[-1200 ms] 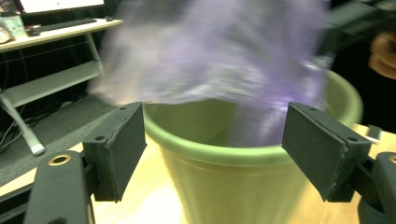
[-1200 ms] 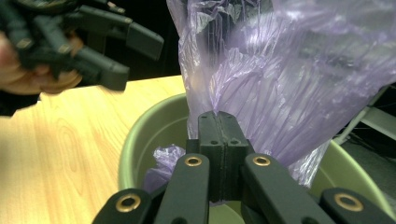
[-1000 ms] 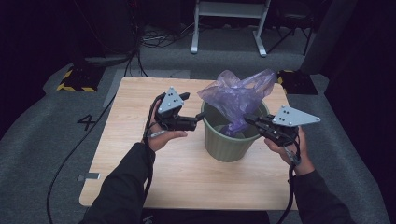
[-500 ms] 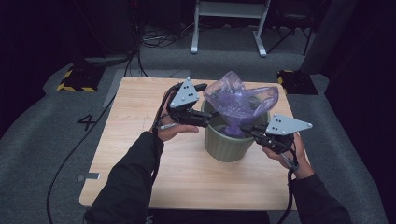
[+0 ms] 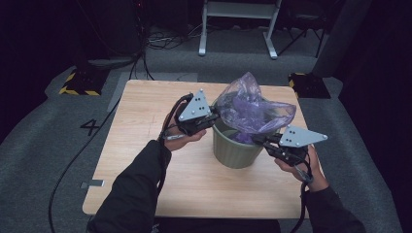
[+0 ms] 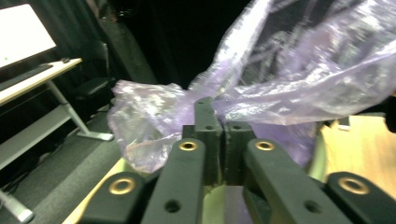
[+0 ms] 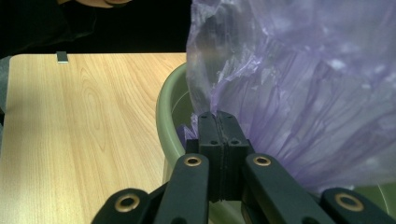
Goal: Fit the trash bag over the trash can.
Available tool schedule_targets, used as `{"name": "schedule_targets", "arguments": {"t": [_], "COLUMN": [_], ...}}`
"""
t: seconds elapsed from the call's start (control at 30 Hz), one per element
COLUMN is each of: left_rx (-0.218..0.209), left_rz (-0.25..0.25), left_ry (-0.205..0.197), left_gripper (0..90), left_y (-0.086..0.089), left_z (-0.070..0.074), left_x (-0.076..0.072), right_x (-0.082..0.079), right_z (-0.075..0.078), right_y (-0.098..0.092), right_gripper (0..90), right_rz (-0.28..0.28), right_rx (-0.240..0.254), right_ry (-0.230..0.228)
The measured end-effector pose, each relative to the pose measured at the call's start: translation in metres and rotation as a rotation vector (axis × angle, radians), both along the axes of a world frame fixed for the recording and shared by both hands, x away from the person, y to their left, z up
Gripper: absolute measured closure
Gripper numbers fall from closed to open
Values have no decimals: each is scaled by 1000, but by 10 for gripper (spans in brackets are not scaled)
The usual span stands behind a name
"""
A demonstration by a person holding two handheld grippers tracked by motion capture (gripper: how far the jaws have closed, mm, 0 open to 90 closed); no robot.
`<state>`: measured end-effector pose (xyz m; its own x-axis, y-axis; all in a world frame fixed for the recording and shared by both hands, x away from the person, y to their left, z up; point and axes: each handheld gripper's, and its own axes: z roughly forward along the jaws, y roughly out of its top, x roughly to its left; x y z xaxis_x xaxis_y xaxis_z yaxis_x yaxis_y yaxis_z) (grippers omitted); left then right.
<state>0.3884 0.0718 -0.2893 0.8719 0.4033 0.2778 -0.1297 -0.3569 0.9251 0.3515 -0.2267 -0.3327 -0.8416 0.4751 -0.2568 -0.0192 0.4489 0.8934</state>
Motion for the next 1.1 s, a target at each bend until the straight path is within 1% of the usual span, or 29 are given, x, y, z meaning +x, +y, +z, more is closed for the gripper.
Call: {"name": "schedule_targets", "arguments": {"t": [0.13,0.27,0.33,0.4,0.47,0.57,0.7,0.77,0.8,0.83,0.9,0.93,1.03,1.07,1.1], "left_rx": [8,15,22,33,32,32,43,50,51,51,59,65,79,82,87], "left_rz": [-25,-41,-48,-48,-50,-51,-55,-50,-51,-51,-46,-45,-46,-45,-47], "left_ry": [-14,-29,-27,-27,-20,-17,-8,-11,-11,-6,-7,-7,-6,-7,-8], "left_gripper": [894,895,895,895,895,895,895,895,895,895,895,896,895,895,895], "left_y": [2,4,5,6,7,7,5,4,3,2,0,0,-4,-5,-6], "left_z": [-9,-20,-26,-32,-36,-43,-49,-52,-53,-55,-59,-60,-65,-65,-66], "left_x": [-14,-29,-35,-39,-42,-45,-47,-48,-48,-49,-51,-52,-52,-53,-53], "right_x": [-5,-12,-15,-18,-20,-22,-25,-28,-29,-30,-32,-34,-38,-40,-42], "right_z": [-4,-10,-12,-14,-16,-19,-22,-23,-23,-23,-23,-22,-17,-14,-11], "right_y": [-6,-16,-19,-23,-26,-32,-41,-46,-49,-52,-59,-63,-73,-76,-77], "right_gripper": [862,862,862,873,876,845,738,646,586,560,459,407,341,303,292], "right_rz": [-14,-34,-41,-51,-54,-65,-91,-92,-100,-109,-123,-141,-169,-185,-193], "right_rx": [22,63,75,85,102,114,128,130,128,133,142,150,183,195,198], "right_ry": [3,18,18,13,13,14,17,18,25,31,44,44,38,29,19]}}
